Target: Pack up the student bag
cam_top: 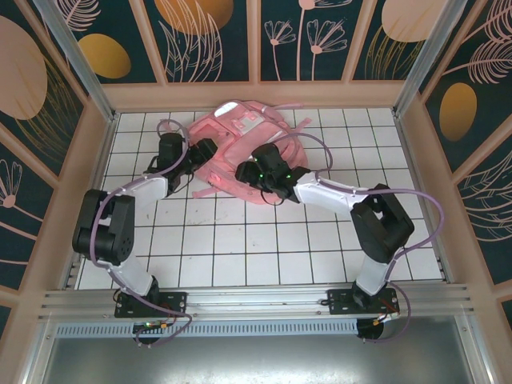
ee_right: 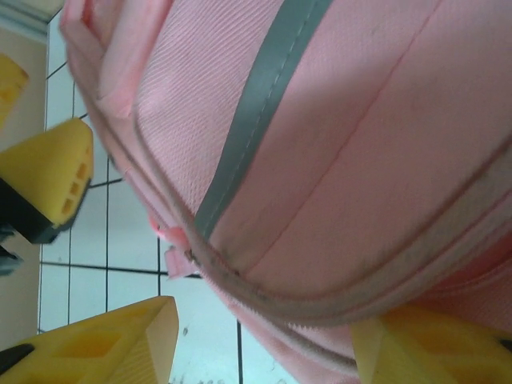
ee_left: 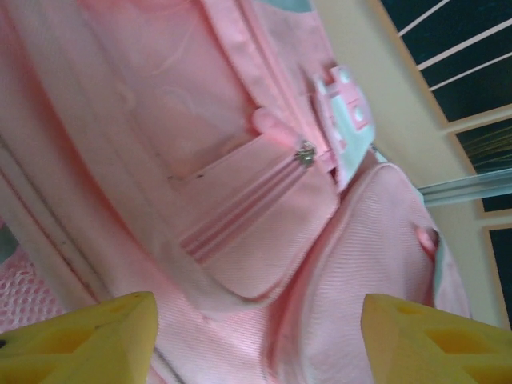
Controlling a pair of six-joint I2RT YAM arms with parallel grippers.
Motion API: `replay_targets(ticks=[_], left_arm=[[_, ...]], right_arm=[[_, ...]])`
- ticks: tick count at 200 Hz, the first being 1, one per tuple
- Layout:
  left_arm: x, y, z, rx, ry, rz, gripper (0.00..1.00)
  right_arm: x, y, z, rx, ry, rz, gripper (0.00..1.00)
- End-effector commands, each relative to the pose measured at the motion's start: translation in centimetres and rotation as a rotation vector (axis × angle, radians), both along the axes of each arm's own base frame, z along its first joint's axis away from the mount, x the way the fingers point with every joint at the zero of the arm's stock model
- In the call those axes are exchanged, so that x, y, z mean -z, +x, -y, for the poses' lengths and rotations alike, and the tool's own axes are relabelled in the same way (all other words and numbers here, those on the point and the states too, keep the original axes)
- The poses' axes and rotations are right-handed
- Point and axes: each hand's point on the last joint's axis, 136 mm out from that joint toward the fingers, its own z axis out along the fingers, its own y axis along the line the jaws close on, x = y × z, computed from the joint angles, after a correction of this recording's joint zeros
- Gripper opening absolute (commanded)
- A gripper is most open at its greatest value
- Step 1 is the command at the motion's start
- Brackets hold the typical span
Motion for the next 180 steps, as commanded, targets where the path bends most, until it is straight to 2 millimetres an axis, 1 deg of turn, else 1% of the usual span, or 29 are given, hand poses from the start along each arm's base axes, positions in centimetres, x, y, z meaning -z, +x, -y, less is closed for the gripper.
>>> replay_targets(ticks=[1,22,32,44,58,66,73,99,113,125,136,159,170,180], left_arm=[[2.2,0.2,0.4,0.007,-0.018,-0.001,0.60],[4.8,-0.6,0.3,0.002,-0.021,-0.063,0.53],[5.6,-1.1,0.5,0.007,-0.043,-0.080,0.50],[6.5,-2.0,1.1,0.021,-0.077,-0.104,0.42],[7.2,-3.1,2.6,0.057,-0.104,-0.126,0.36],[7.5,-3.8,3.6,0.081,-0.111,-0.139,0.35],[7.5,-4.5,5.0,0.110,-0.119,-0.148,0.34],[6.4,-6.9,9.3,0.184,-0.195,-0.150,0.33],[5.6,-7.8,11.0,0.208,-0.231,-0.147,0.32],[4.7,-8.4,12.0,0.222,-0.253,-0.133,0.33],[4.0,-8.5,12.5,0.227,-0.255,-0.121,0.36],[2.6,-8.1,12.7,0.217,-0.247,-0.084,0.41],[2.5,-7.8,12.8,0.215,-0.240,-0.079,0.42],[2.4,-7.5,12.9,0.216,-0.241,-0.077,0.43]], right_arm=[[0.7,2.8,3.1,0.151,0.014,0.013,0.59],[0.7,3.9,5.2,0.205,-0.005,0.031,0.59],[0.6,4.3,6.1,0.222,-0.022,0.046,0.59],[0.7,4.8,7.1,0.236,-0.042,0.053,0.59],[0.9,5.3,7.8,0.242,-0.056,0.054,0.59],[0.9,5.6,8.1,0.239,-0.065,0.055,0.59],[0.7,5.8,8.3,0.236,-0.072,0.061,0.59],[-0.1,6.2,9.3,0.236,-0.138,0.083,0.59],[-0.6,6.3,10.4,0.251,-0.190,0.081,0.60],[-1.2,6.0,11.5,0.261,-0.246,0.077,0.61],[-1.5,5.1,12.5,0.267,-0.294,0.064,0.66],[-1.2,2.5,14.1,0.268,-0.363,0.004,0.69],[-0.8,1.2,14.3,0.260,-0.363,-0.029,0.68],[-0.5,0.1,13.7,0.241,-0.341,-0.048,0.68]])
